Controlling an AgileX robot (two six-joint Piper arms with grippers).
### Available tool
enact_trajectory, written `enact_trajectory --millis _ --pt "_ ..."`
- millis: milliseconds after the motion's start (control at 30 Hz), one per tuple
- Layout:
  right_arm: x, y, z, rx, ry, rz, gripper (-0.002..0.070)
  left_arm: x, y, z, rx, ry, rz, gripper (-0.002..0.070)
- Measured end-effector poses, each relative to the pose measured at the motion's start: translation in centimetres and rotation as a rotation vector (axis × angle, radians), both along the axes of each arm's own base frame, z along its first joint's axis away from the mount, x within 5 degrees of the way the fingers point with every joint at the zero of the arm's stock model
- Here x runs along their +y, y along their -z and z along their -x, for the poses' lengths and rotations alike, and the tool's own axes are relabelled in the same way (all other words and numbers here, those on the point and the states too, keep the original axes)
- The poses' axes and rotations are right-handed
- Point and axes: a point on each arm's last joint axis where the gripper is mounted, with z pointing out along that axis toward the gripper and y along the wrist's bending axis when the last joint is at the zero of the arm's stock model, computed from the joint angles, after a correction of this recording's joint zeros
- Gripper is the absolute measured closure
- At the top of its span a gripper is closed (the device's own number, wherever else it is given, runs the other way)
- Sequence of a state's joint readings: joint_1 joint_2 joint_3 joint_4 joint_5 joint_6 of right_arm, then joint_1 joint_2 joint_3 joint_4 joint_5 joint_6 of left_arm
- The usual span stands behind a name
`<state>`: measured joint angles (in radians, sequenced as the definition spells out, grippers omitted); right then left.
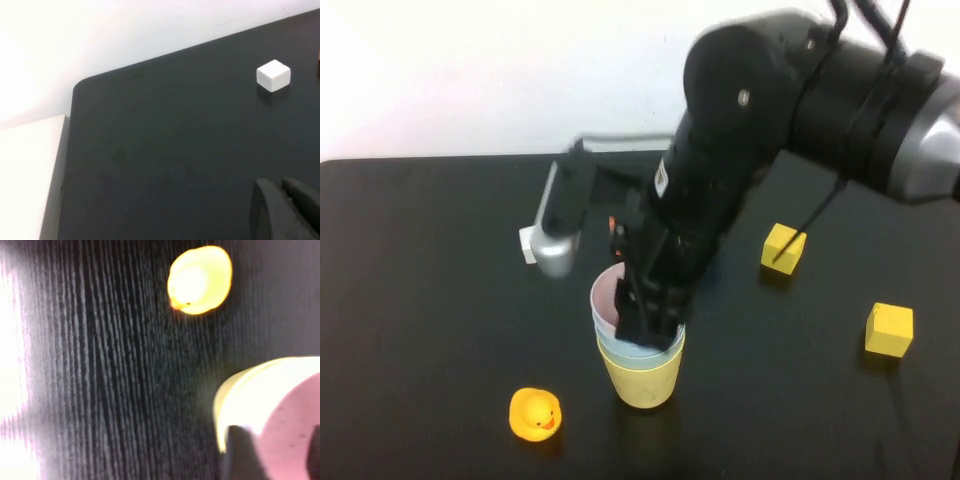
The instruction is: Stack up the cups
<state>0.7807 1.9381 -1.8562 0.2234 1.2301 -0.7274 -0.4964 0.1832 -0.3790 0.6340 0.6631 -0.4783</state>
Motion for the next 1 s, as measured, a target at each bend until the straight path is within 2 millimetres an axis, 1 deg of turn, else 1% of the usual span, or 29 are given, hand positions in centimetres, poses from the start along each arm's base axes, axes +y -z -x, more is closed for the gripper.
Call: enact_trajectory --millis 33,100,167,200,233,300,333,367,400,467,567,633,733,833,933,1000 --pt "0.0 -0.7 -0.1 -0.022 -0.001 -0.011 0.0344 0.0 0.0 0.0 0.000 0.000 0.000 0.0669" --pt "0.2 -2.7 -0.4 -0.073 0.001 -0.053 0.0317 0.0 -0.1 0.0 -0.006 0.004 0.004 0.0669" --pt "0.2 -5.2 -0.4 -0.141 0.005 -0.109 0.0319 -0.1 -0.1 0.0 -0.014 0.010 0.014 0.0669" --pt "-0.1 -6.9 -0.3 -0.180 0.017 -0.144 0.0332 -0.2 -0.2 0.0 -0.020 0.017 0.026 0.0669" --pt "-0.5 -8.7 0.1 -0.218 0.026 -0.180 0.0358 -0.3 -0.2 -0.1 -0.024 0.022 0.040 0.0669" --pt "-1.8 -11.8 1.0 -0.302 0.041 -0.226 0.0444 -0.6 -0.4 -0.1 -0.036 0.043 0.074 0.0669" --pt "-2.4 -12.8 1.3 -0.332 0.048 -0.233 0.0488 -0.7 -0.4 -0.1 -0.043 0.057 0.094 0.0669" --pt "-3.3 -13.9 1.7 -0.375 0.067 -0.223 0.0560 -0.9 -0.6 0.0 -0.052 0.072 0.113 0.0669" --pt "-4.2 -14.7 2.0 -0.419 0.092 -0.208 0.0600 -1.1 -0.7 0.0 -0.060 0.086 0.135 0.0669" --pt "-5.8 -15.8 2.4 -0.491 0.154 -0.165 0.0640 -1.4 -0.8 0.0 -0.073 0.111 0.172 0.0668" --pt "-7.9 -16.2 2.9 -0.557 0.238 -0.089 0.0663 -1.5 -1.0 0.3 -0.087 0.134 0.210 0.0669" --pt "-9.3 -16.2 3.7 -0.564 0.289 -0.066 0.0668 -1.4 -1.1 0.7 -0.110 0.147 0.216 0.0669" --pt "-11.3 -15.6 5.5 -0.531 0.348 -0.052 0.0669 -0.9 -0.7 1.6 -0.166 0.163 0.222 0.0669" --pt "-13.5 -15.2 7.7 -0.528 0.416 -0.107 0.0669 -0.6 -0.4 2.4 -0.228 0.181 0.220 0.0669" --pt "-15.5 -13.8 9.6 -0.542 0.470 -0.168 0.0670 -0.7 -0.1 2.4 -0.230 0.189 0.224 0.0669" --pt "-16.8 -12.4 11.0 -0.552 0.489 -0.204 0.0670 -0.9 0.2 2.3 -0.222 0.200 0.243 0.0669"
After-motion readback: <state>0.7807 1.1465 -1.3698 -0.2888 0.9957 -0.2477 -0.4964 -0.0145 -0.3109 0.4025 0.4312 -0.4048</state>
